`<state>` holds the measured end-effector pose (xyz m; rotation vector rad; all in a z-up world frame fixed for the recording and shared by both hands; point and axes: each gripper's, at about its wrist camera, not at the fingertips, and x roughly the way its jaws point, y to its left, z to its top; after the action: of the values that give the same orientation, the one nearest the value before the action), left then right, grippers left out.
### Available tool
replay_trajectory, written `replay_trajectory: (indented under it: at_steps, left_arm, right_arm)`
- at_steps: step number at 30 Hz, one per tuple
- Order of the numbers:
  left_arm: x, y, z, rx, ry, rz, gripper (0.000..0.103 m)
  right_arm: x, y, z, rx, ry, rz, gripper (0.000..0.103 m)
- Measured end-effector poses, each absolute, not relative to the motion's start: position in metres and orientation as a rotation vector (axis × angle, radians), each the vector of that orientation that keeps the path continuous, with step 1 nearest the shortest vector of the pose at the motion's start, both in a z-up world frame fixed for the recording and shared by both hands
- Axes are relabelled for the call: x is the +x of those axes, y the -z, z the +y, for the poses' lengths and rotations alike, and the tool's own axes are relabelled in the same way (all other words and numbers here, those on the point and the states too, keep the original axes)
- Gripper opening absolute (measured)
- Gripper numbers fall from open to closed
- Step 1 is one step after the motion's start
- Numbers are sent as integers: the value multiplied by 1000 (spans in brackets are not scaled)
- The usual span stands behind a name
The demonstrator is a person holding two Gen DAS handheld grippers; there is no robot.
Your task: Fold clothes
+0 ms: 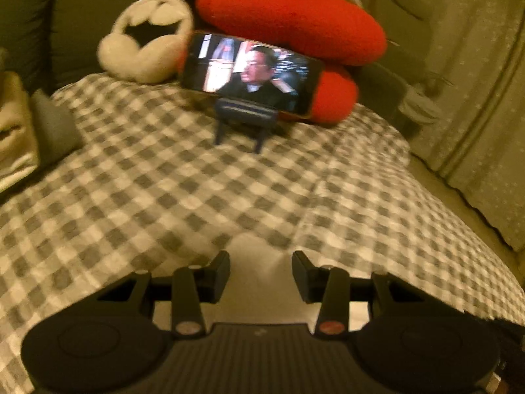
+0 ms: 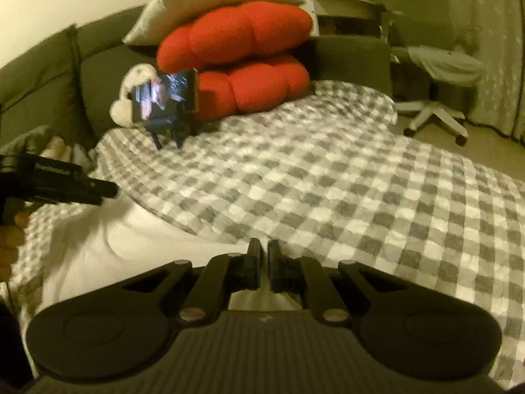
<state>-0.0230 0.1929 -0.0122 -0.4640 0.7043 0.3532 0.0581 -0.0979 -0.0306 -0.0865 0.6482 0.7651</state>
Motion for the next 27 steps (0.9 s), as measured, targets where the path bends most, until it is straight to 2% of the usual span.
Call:
replay_trajectory:
  at_steps: [13,18,27]
  left_arm:
    - [-28,15,206,-519,-433,706,41]
    - [-27,15,210,-518,-454,719,41]
    - [-30,9,206,-489,-456,690,41]
  right_arm:
    - [51,25,-91,-110,-714,586,6]
    - [56,36,-89,-162,-662,616,6]
    - [55,14,-102,-128,-624,556,6]
